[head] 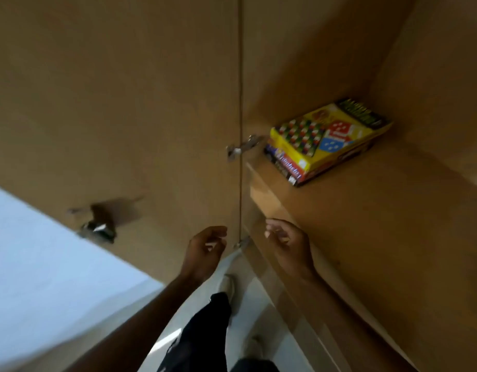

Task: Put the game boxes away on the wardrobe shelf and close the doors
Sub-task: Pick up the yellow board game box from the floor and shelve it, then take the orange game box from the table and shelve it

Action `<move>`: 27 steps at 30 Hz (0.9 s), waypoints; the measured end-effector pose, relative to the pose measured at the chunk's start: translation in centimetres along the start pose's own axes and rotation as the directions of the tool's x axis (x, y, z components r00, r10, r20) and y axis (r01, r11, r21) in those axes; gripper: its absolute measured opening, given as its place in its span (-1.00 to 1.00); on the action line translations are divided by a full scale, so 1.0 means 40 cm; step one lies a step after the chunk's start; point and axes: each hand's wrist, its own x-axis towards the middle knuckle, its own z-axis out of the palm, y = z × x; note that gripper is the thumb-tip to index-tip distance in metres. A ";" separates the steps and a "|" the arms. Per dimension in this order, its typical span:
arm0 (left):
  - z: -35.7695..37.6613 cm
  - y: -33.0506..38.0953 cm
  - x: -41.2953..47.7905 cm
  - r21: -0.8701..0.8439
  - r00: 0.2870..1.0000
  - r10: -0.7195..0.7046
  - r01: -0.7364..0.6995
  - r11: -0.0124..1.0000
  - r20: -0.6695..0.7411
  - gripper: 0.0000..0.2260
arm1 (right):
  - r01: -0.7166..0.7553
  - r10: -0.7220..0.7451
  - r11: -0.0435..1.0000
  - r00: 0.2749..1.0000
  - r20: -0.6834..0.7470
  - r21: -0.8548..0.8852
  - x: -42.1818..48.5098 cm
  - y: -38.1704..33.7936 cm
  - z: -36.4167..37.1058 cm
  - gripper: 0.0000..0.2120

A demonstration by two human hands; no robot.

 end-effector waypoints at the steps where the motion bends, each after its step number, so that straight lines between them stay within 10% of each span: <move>1: -0.021 -0.031 -0.044 -0.015 0.998 -0.051 0.051 0.999 -0.027 -0.77 | -0.013 0.013 1.000 0.998 0.053 -0.008 -0.032 0.007 0.028 -0.76; 17: -0.509 -0.400 -0.926 -0.376 0.621 -0.511 0.347 0.859 -0.595 -0.76 | 0.268 -0.072 0.959 0.560 0.826 -0.098 -0.617 -0.137 0.699 -0.75; 27: -0.695 -0.523 -1.568 -0.580 0.017 -0.596 0.206 0.788 -0.803 -0.78 | 0.422 -0.158 0.896 0.016 0.987 0.137 -1.218 -0.310 1.103 -0.74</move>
